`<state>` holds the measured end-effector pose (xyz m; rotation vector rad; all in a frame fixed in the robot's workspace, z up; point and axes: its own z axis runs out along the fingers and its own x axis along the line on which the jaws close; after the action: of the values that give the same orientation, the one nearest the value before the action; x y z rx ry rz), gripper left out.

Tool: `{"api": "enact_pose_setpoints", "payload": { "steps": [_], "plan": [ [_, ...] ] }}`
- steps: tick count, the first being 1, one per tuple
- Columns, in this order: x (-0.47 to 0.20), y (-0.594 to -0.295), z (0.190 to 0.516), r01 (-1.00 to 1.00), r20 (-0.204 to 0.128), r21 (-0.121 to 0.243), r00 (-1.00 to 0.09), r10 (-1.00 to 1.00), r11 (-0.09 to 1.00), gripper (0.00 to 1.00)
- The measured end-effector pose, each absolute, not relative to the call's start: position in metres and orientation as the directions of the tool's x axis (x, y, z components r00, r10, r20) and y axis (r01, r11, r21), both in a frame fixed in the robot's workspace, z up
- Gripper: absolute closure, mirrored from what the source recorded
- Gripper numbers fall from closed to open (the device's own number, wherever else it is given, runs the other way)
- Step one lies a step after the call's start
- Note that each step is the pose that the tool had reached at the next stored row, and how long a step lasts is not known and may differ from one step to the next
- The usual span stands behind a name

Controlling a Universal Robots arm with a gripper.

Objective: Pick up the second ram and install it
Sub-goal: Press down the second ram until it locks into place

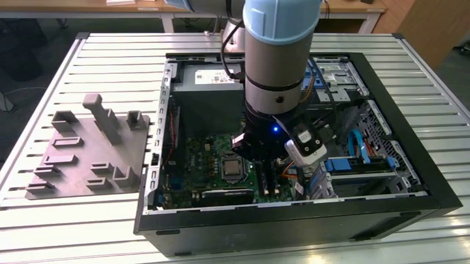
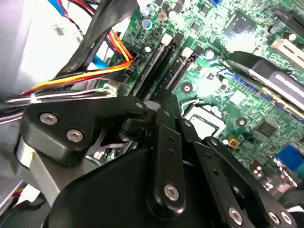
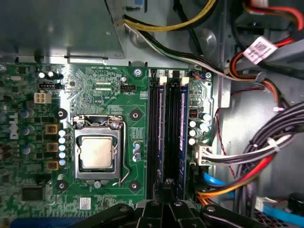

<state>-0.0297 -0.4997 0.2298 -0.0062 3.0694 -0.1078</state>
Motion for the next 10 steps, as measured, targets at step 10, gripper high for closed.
{"api": "enact_pose_setpoints", "payload": {
  "steps": [10],
  "plan": [
    [-0.030, -0.475, 0.232, -0.002, -0.070, -0.072, -0.998, -0.007, 0.997, 0.89]
  ]
}}
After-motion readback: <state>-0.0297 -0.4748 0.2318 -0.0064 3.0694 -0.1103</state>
